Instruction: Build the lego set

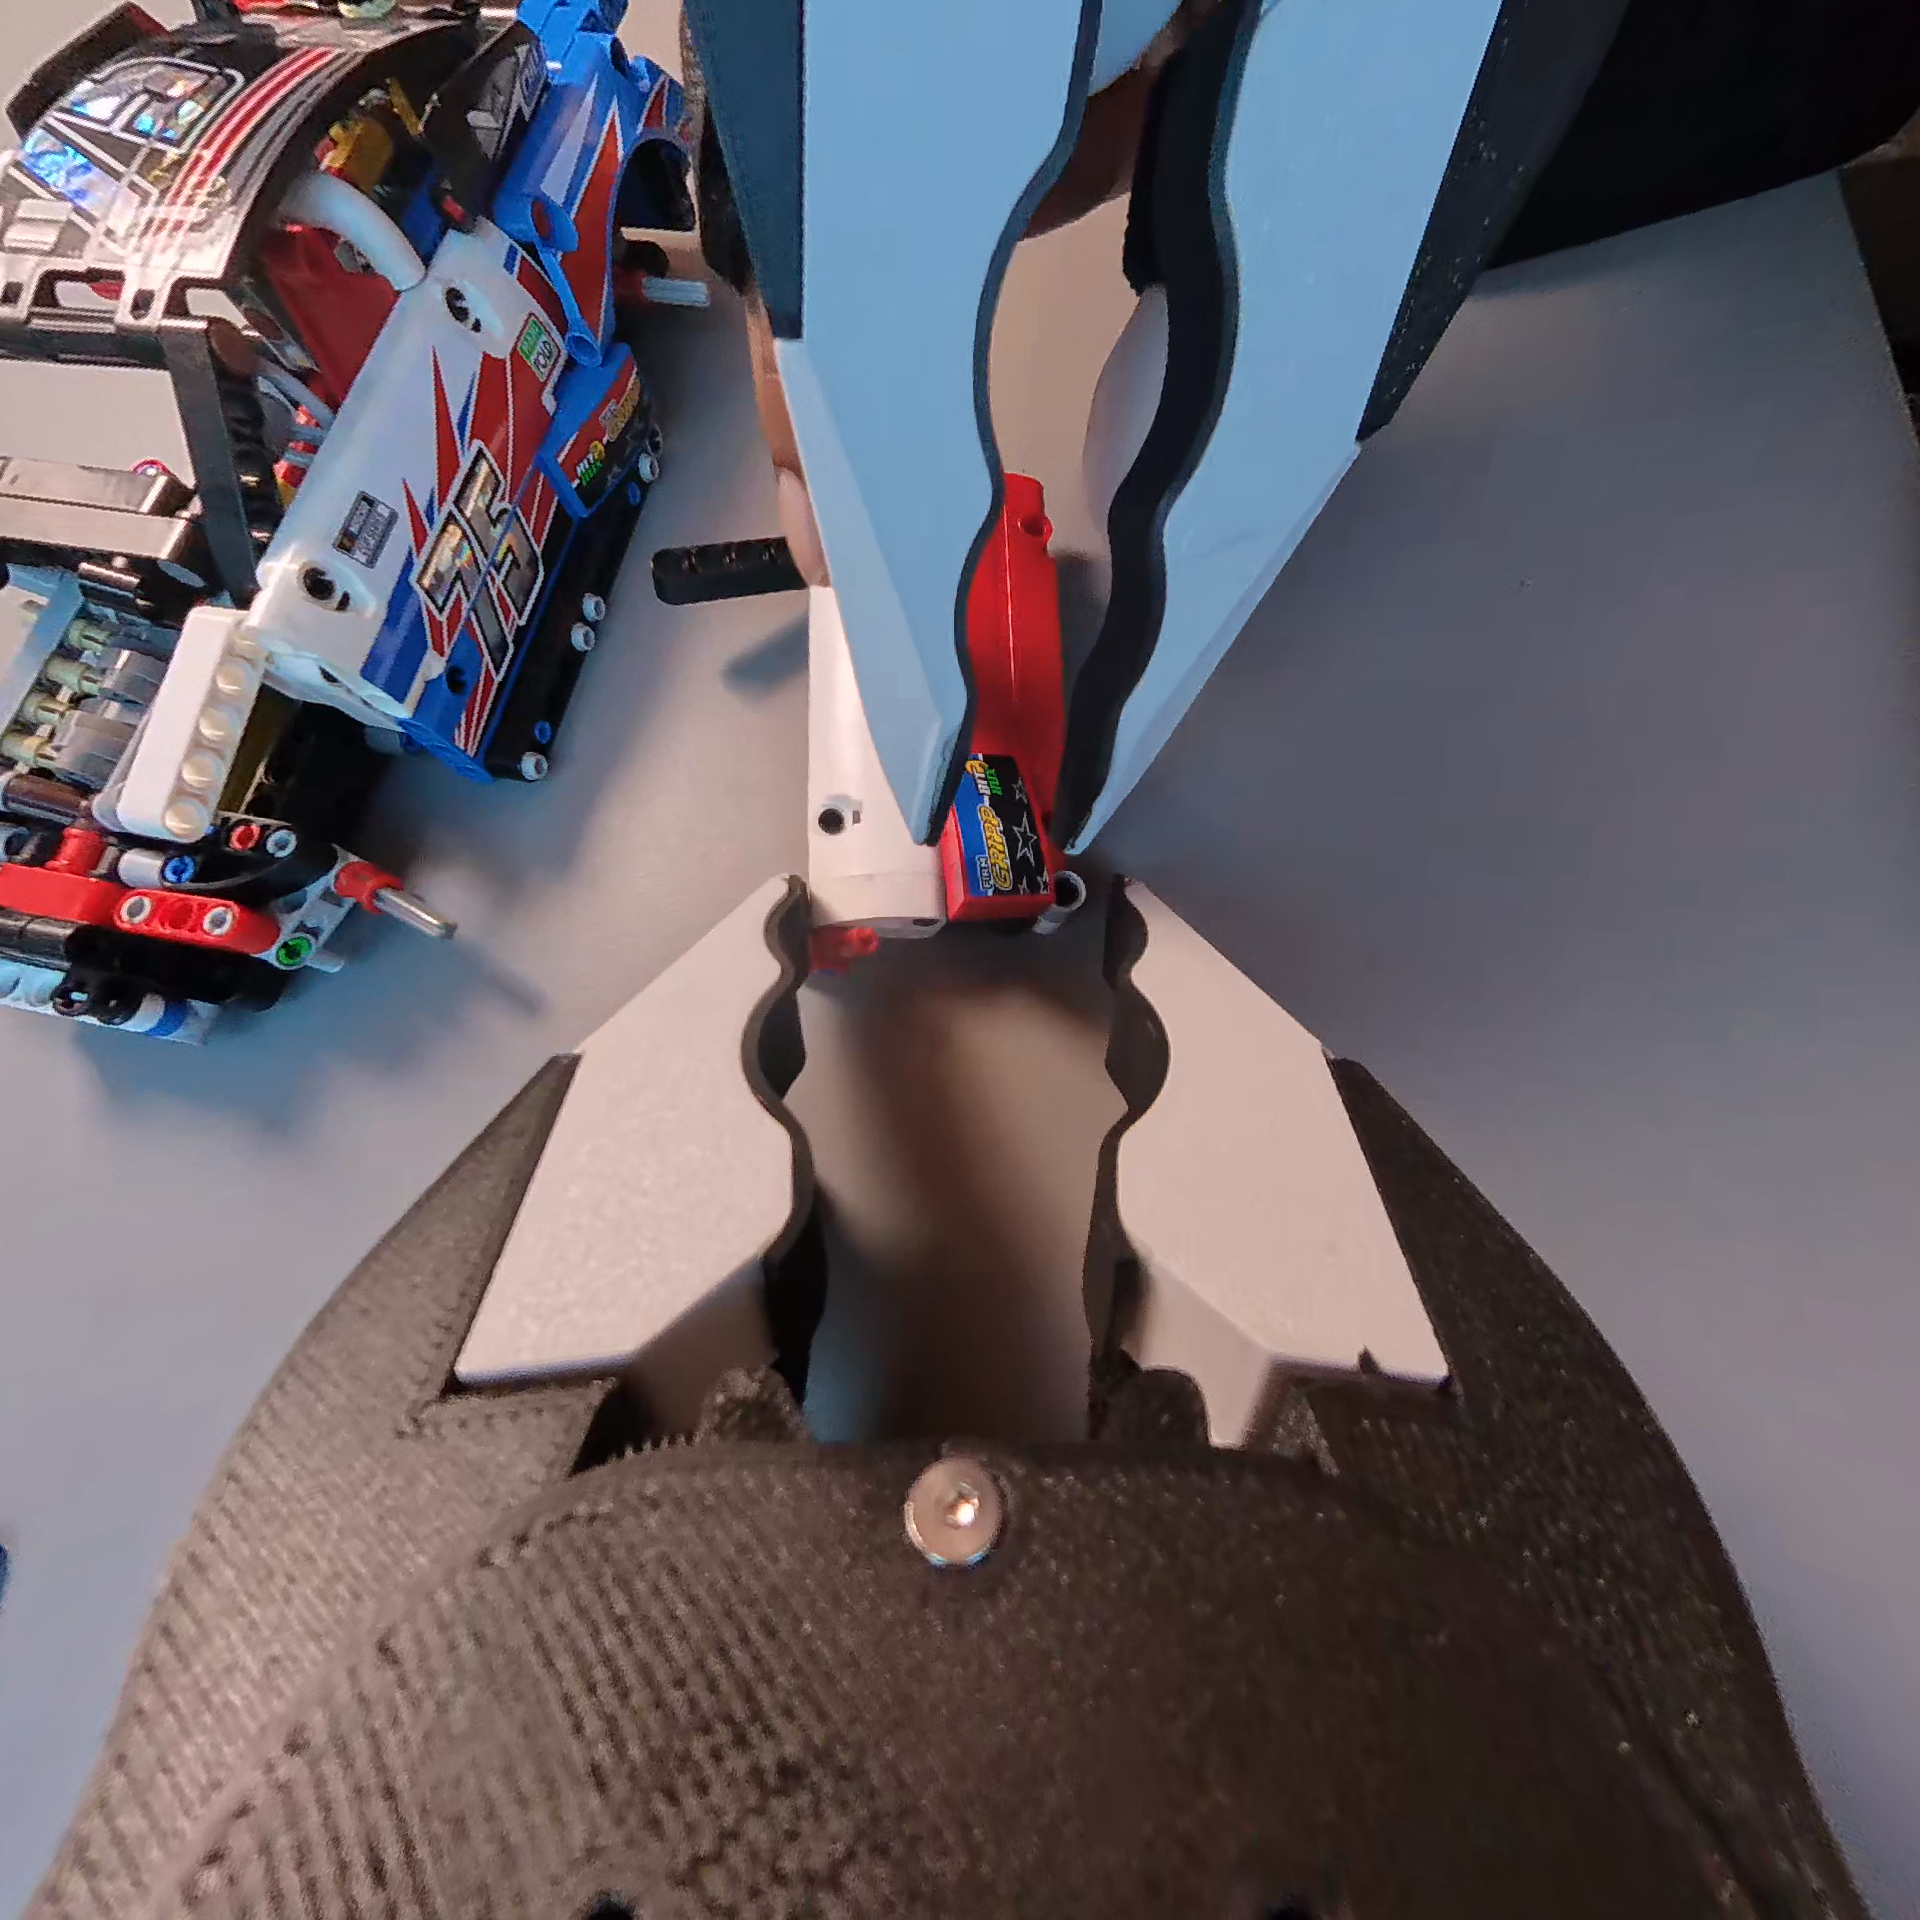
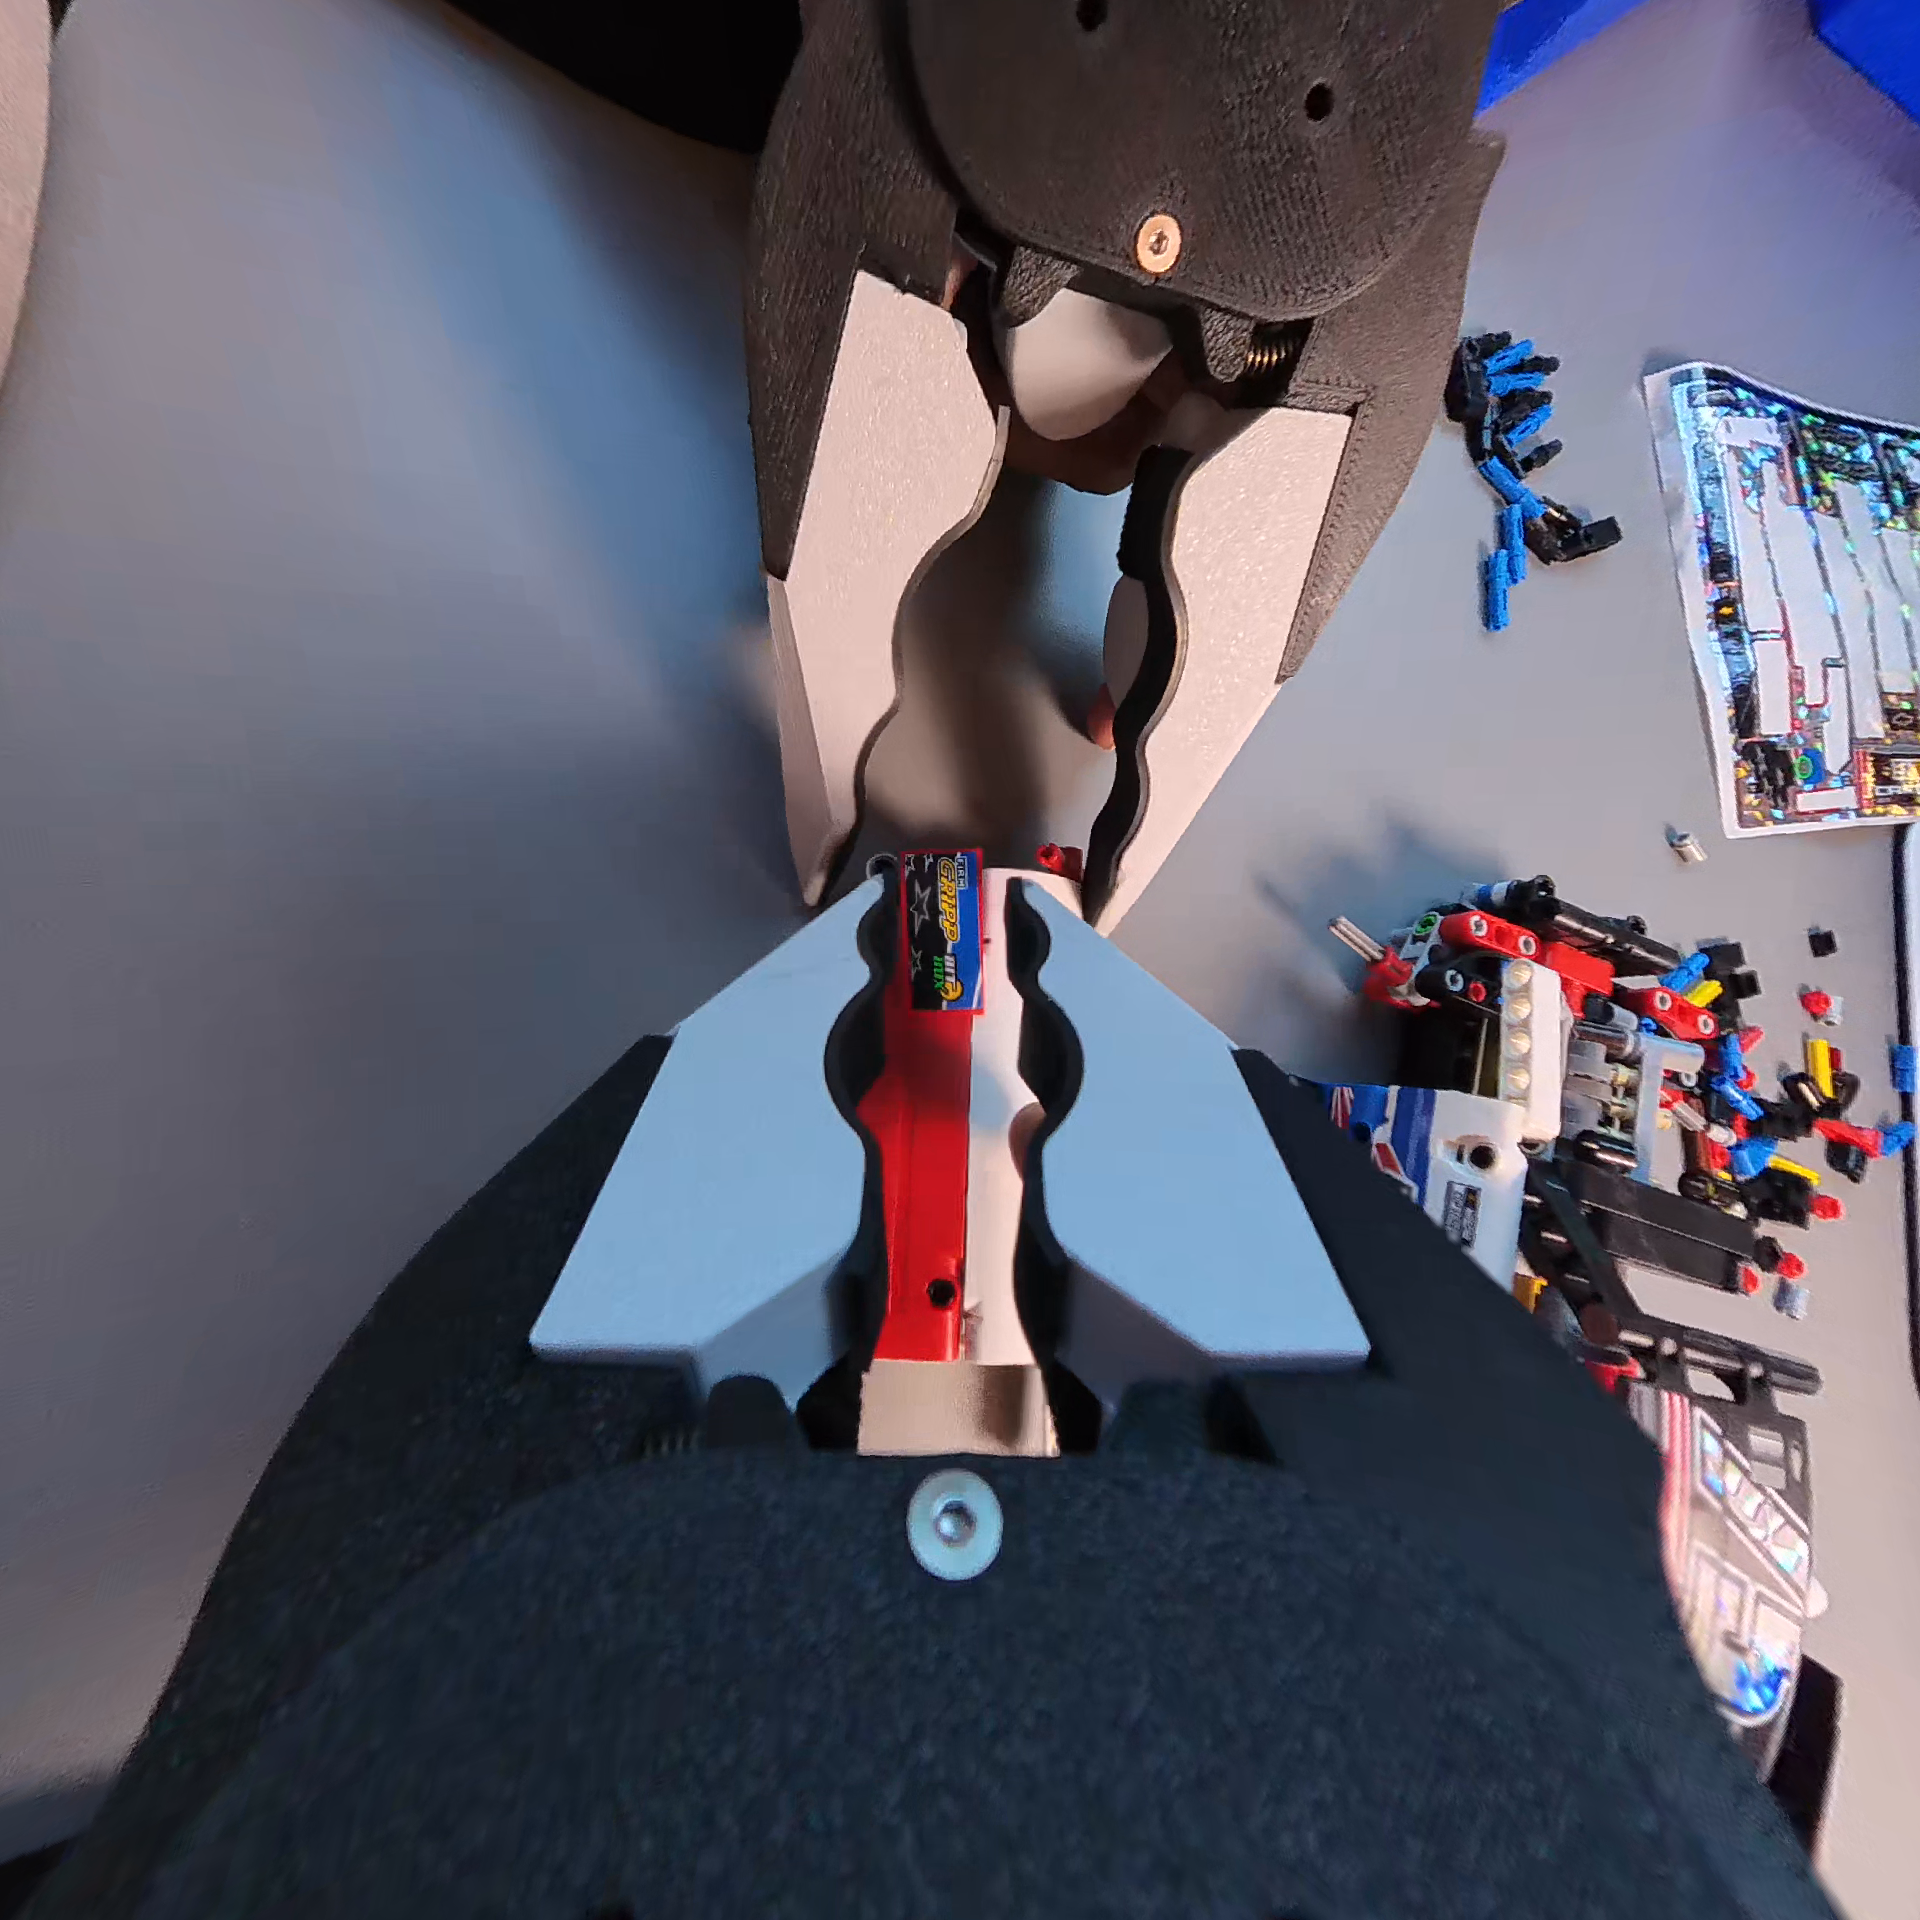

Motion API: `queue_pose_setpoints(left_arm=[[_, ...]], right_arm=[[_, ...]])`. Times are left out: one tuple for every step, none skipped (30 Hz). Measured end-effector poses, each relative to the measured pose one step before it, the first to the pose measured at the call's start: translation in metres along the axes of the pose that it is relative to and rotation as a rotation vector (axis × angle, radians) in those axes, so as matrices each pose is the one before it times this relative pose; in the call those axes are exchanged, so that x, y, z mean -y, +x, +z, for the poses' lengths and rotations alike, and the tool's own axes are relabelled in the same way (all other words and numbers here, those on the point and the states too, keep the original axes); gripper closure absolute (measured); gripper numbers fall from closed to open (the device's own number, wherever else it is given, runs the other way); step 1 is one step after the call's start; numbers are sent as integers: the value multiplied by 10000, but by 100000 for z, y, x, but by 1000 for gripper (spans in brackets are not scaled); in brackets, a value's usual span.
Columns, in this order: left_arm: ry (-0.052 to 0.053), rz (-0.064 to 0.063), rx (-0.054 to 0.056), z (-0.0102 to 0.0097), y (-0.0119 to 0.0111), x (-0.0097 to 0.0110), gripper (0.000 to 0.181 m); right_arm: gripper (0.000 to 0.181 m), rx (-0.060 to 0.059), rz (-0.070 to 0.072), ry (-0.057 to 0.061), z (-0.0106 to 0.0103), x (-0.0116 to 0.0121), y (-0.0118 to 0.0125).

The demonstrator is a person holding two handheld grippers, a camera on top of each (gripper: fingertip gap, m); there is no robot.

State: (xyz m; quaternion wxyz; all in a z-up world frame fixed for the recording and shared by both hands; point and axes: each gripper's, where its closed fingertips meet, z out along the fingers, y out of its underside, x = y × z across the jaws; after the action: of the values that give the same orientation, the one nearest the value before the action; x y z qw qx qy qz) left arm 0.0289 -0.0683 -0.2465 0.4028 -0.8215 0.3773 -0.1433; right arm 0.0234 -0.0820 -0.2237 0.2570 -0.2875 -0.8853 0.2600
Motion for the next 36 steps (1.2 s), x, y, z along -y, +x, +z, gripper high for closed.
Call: queue_pose_setpoints(left_arm=[[1,-3,29,-5,-31,-2,127],[1,-14,42,1,-63,1,128],[-1,-15,36,-1,-54,-3,129],[1,-6,26,6,-40,5,130],[0,-2,24,-5,-24,-4,130],[0,0,19,0,-26,1,130],[0,2,9,-5,-7,-3,130],[1,3,3,6,1,6,130],[0,2,2,0,-4,1,130],[1,6,3,-5,-1,-2,130],[1,8,8,0,-3,3,130],[2,12,10,1,6,5,131],[2,9,7,-5,6,0,131],[0,-2,-2,1,-10,-1,131],[-1,-6,-5,5,4,3,131],[0,-2,-2,0,4,0,131],[0,-2,-1,0,-10,-1,131],[0,-1,0,0,1,0,131],[1,4,4,0,6,2,131],[1,6,5,-5,-4,-2,131],[2,7,6,1,0,3,131],[2,6,5,1,2,3,131],[1,4,3,-11,0,5,131],[0,-1,-1,0,3,-1,131],[-1,-7,-6,0,-1,-3,131],[-1,-6,-5,5,3,3,131],[0,1,-1,0,0,0,131],[0,1,0,0,0,0,131],[0,-2,-2,0,5,0,131],[0,-1,-1,0,2,0,131],[0,2,1,0,-2,0,131],[0,1,-7,0,9,-1,131],[2,0,-6,-10,0,6,131],[1,4,0,0,12,2,131],[0,5,1,0,10,1,131],[0,2,-1,0,0,1,131]], right_arm=[[166,-67,-3,-24,19,-64,81],[167,-16,-20,-35,57,-79,-3],[168,6,4,-1,63,1,-26],[169,22,17,39,50,63,-37],[170,35,13,14,38,31,-46],[171,43,31,-5,42,26,-39],[172,62,40,-33,29,-2,-42],[172,33,36,-55,-3,-10,17],[173,35,22,-74,-12,-39,9],[174,34,73,-75,-24,-53,46],[175,22,71,-87,-50,-84,87],[177,33,48,-67,-32,-65,48],[178,35,28,-49,-24,-35,2],[178,16,3,-39,2,-6,-6],[178,19,-9,-53,1,-14,-1],[178,25,-14,-60,2,-3,4],[178,29,-31,-53,6,6,11],[177,20,-43,-27,7,14,8],[176,-41,-45,5,1,17,98],[173,-39,-12,10,-26,-17,107],[172,21,15,-1,-31,-35,18],[172,26,20,50,-52,34,-3],[171,13,39,72,-82,73,3],[171,21,57,61,-94,78,-1],[170,-6,54,73,-76,128,-1],[171,35,35,66,-60,150,-95],[170,52,18,30,2,124,-176],[169,12,1,-20,81,55,-128],[168,-14,-18,-98,158,-69,-75],[166,-65,-36,-134,215,-146,18],[167,-57,-71,-150,225,-207,39],[168,80,-63,4,126,23,-118],[169,52,-12,-13,29,36,13],[169,106,-2,-52,-38,-29,-6],[169,150,-42,-120,-48,-118,-44],[169,156,-78,-126,-48,-120,-62]])
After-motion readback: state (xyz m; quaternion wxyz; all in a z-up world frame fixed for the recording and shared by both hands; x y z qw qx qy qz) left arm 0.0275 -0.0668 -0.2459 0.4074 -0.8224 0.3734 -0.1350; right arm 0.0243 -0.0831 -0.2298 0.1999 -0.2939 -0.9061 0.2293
